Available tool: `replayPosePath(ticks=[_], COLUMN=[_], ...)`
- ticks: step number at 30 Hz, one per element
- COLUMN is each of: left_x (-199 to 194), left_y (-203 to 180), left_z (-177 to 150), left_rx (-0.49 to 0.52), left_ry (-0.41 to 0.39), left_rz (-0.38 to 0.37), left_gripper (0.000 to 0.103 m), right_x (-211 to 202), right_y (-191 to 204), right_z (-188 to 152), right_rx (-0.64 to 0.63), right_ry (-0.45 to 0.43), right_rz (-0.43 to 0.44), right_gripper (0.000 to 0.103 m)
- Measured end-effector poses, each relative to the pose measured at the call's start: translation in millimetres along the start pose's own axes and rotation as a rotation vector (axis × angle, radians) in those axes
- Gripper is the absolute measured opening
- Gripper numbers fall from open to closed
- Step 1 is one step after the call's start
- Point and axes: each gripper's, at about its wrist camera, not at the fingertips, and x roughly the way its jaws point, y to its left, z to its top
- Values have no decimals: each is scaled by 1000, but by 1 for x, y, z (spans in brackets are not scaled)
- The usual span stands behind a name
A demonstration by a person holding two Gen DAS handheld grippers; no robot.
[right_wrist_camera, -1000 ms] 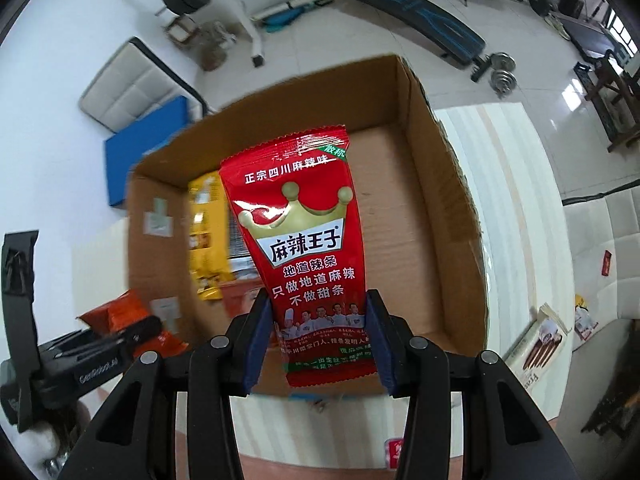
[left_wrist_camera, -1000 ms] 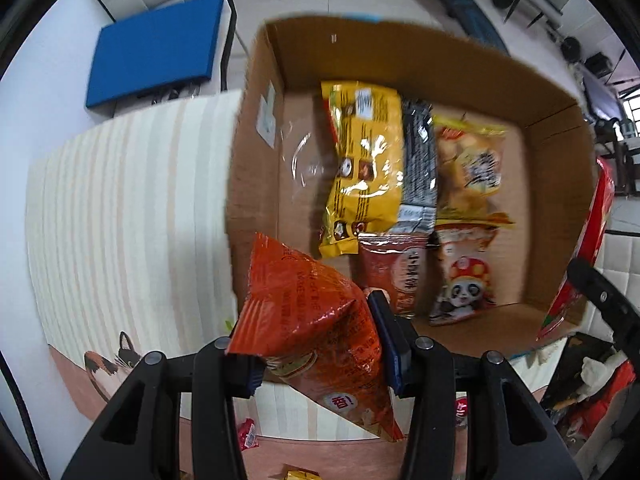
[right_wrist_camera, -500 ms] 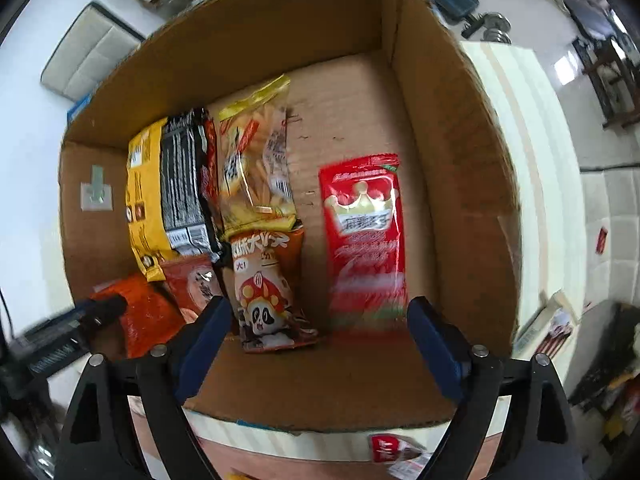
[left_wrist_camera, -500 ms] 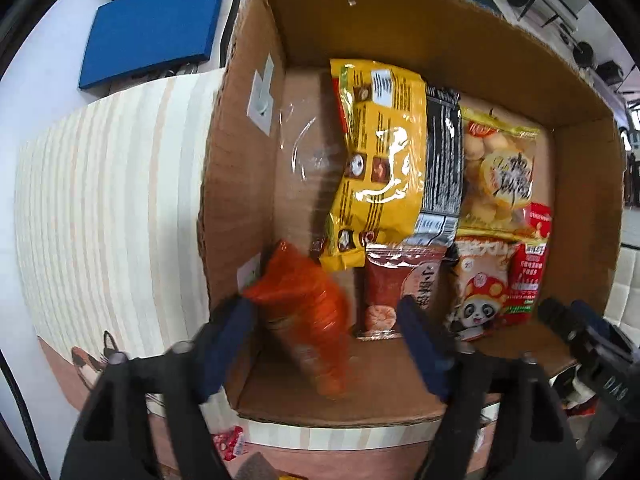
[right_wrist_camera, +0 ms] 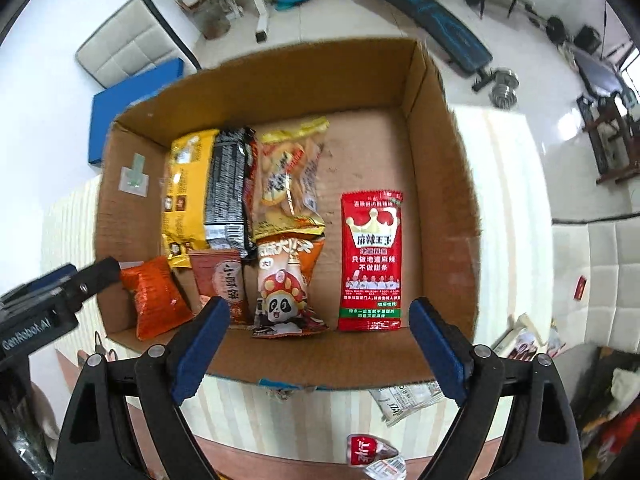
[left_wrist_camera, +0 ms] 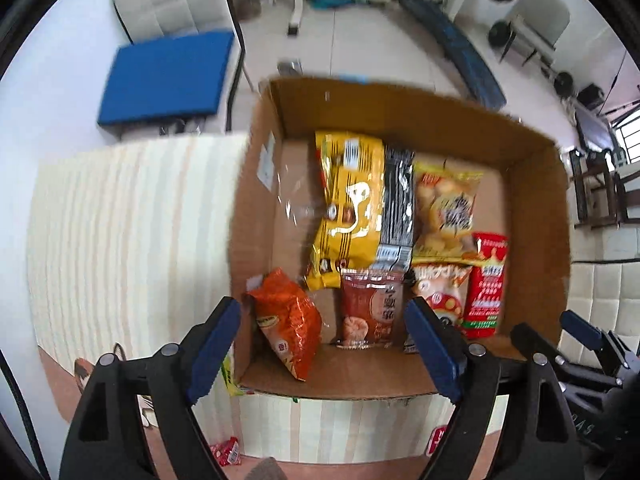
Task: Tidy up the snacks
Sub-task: 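Place both packs into the box and open both tools, then grasp the yellow GUOBA chip bag with the left tool while the right grasps the red-white sauce sachet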
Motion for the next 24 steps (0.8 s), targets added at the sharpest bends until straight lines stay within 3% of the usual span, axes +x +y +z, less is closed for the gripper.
replayPosePath(ticks=[8, 13, 16, 24], left_x=[-54, -66, -53, 28], left_y=[-9, 4, 21, 58], left_z=[-36, -103, -152, -282], left_rx=[38, 47, 37, 80], left_ry=[-127, -130, -79, 196], left_rz=[4, 2, 21, 87], left_gripper=[84, 84, 84, 84], right_x=[-46, -51, -36, 28], right_y=[7, 8, 9, 5], right_z=[-39, -97, -134, -228], right_rx=[-43, -45, -49, -43], right_ry=[-99, -74, -9, 191], right_rz=[37, 66, 87, 98], right_gripper=[96, 96, 96, 96])
